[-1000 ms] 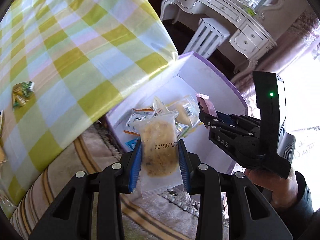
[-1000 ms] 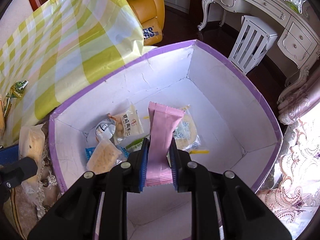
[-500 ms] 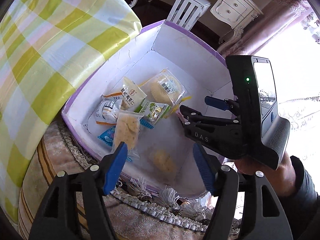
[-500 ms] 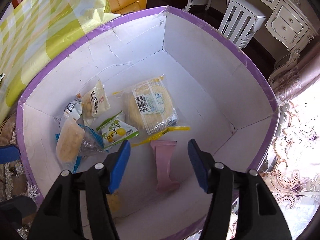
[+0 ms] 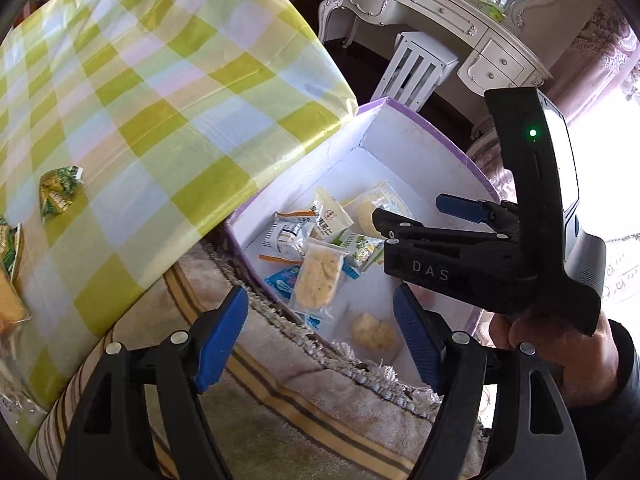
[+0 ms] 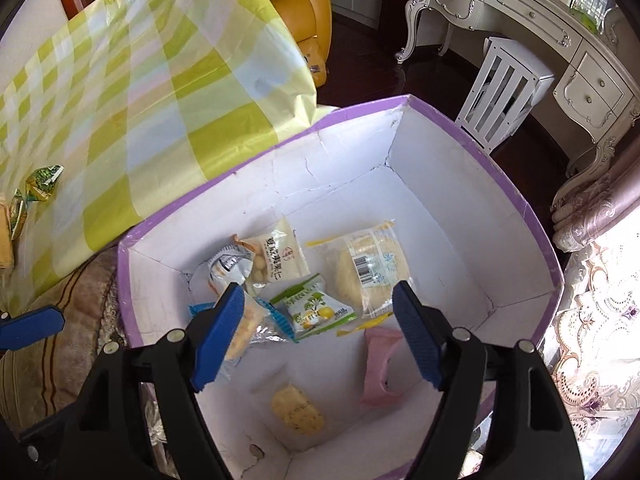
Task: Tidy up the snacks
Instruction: 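Grasp the white red-logo packet with left tool while right tool grasps the tiger-stripe bread pack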
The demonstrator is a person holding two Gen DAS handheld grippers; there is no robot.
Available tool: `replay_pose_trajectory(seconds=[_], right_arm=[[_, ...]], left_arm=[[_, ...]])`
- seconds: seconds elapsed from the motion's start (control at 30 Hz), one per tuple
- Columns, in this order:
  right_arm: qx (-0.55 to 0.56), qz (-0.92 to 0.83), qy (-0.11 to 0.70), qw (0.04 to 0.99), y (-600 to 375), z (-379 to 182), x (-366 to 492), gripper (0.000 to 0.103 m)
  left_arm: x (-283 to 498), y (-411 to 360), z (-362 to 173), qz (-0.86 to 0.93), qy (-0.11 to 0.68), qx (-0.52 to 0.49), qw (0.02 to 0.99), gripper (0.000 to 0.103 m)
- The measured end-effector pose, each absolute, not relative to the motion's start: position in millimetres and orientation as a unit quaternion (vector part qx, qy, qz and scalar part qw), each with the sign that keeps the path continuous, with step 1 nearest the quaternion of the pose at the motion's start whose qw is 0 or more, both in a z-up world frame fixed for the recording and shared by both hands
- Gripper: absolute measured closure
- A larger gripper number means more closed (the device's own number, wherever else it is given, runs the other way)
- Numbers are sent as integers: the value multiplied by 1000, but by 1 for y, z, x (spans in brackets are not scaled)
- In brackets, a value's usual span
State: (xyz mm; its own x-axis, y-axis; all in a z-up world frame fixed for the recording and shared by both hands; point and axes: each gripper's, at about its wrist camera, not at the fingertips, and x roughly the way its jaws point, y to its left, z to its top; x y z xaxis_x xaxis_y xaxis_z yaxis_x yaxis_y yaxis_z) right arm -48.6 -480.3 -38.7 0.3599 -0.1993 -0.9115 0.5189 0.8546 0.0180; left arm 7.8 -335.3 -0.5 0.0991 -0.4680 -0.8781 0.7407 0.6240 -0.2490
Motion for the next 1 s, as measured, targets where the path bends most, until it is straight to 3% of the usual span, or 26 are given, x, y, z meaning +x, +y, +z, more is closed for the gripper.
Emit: replay_pose_trajectory(seconds=[0.33,1.0], right_arm=[[126,-170,506,836,-432,-6,-15,27],[99,-51,505,856,-329,10,34,26]], left_arm=[[26,-248,17,-334,503,75,793,30],[47,-17,16,-132,492,-135,850,30]])
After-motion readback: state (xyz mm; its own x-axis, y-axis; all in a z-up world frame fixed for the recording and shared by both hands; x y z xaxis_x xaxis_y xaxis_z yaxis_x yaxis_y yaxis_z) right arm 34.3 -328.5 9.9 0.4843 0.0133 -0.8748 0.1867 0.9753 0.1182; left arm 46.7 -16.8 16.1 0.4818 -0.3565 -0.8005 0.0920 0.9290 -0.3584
